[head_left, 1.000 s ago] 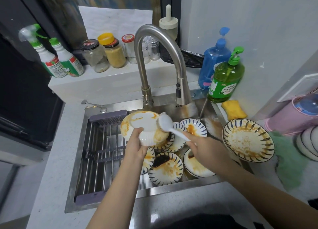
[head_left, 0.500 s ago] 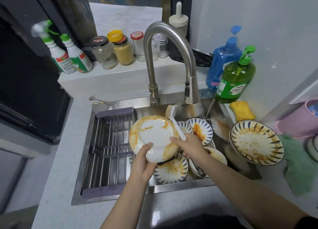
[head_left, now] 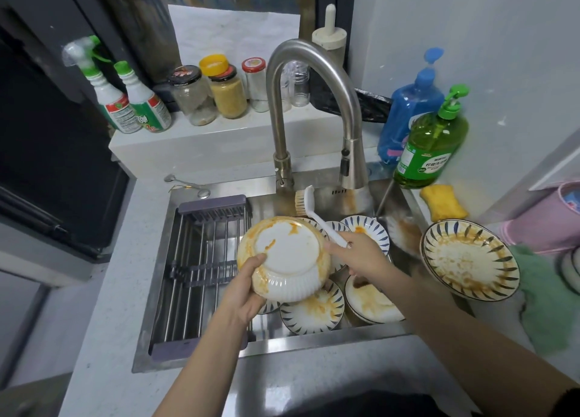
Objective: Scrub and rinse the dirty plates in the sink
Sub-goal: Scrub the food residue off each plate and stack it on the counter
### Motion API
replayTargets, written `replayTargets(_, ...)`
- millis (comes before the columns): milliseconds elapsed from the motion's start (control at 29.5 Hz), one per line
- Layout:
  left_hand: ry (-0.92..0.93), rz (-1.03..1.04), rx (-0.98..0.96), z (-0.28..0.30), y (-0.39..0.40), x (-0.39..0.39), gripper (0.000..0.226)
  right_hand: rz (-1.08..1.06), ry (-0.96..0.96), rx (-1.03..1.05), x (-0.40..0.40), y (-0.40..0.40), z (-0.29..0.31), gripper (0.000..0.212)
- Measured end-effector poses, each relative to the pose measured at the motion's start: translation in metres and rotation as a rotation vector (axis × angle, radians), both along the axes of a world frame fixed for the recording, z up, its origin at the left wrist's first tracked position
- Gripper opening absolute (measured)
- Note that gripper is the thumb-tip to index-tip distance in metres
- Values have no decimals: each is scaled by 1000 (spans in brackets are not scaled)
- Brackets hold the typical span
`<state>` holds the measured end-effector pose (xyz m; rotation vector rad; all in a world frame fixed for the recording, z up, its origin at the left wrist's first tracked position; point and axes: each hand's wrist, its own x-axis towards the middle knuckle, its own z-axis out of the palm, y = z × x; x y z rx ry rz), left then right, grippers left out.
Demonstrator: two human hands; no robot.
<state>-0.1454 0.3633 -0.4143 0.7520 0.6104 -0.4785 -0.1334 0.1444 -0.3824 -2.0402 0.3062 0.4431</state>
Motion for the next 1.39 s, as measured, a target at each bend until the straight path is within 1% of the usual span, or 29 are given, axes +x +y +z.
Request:
replayTargets(68,23,91,-23,-1,-3,4,39,40,-78,-167,-11,-8,3,30)
replayTargets(170,56,235,-60,-5,-4,14,41,238,-150,-468,-32,-19,12,39)
replayTargets(238,51,272,-50,-6,-7,20,34,360,-193,-610,-43,-19,16,40)
replayTargets(306,37,292,-43,-5,-12,23,19,452,-251,-697,-53,-13,20,41)
replayTargets(339,36,297,-30,-4,-14,25,15,497,-275,-718,-57,-10,21,42)
replayTargets(407,32,309,-3,-3,-18,29,22,542,-301,-766,-56,-8,24,41)
replayTargets(475,26,297,24,-3,-25,33,31,484,-283,-841,-43,-16,26,38)
replayTargets(509,21,293,26,-3,-27,34,31,465,-267,-872,-39,-16,28,37)
replayTargets(611,16,288,29,1,-33,37,25,536,-325,-875,-48,-3,36,34)
replayTargets(679,22,298,37,4,-36,40,27,572,-367,-877,-55,3,38,34)
replayTargets(747,10,330,9,8,-40,41,31,497,-351,-927,-45,-3,34,33)
replayTargets(815,7,349,-14,12,-44,39,31,452,-335,-954,-43,-6,35,33)
replayTargets(917,30,336,22,15,-42,38,25,552,-379,-907,-60,11,40,32)
replayTargets(984,29,346,-1,15,-42,39,28,535,-391,-921,-56,9,39,33)
replayTargets(1086,23,381,-48,15,-44,37,35,448,-338,-973,-43,-4,37,34)
replayTargets(1120,31,383,-42,15,-43,38,37,450,-356,-963,-47,-1,38,34)
replayTargets(1222,67,372,1,15,-40,38,40,563,-393,-900,-66,12,42,36)
replayTargets(1256,67,366,9,15,-40,38,41,559,-393,-908,-64,10,41,36)
replayTargets(1324,53,366,2,19,-41,36,40,478,-341,-968,-48,-5,35,37)
replayTargets(1392,52,381,-25,20,-40,37,33,427,-311,-978,-44,-11,35,37)
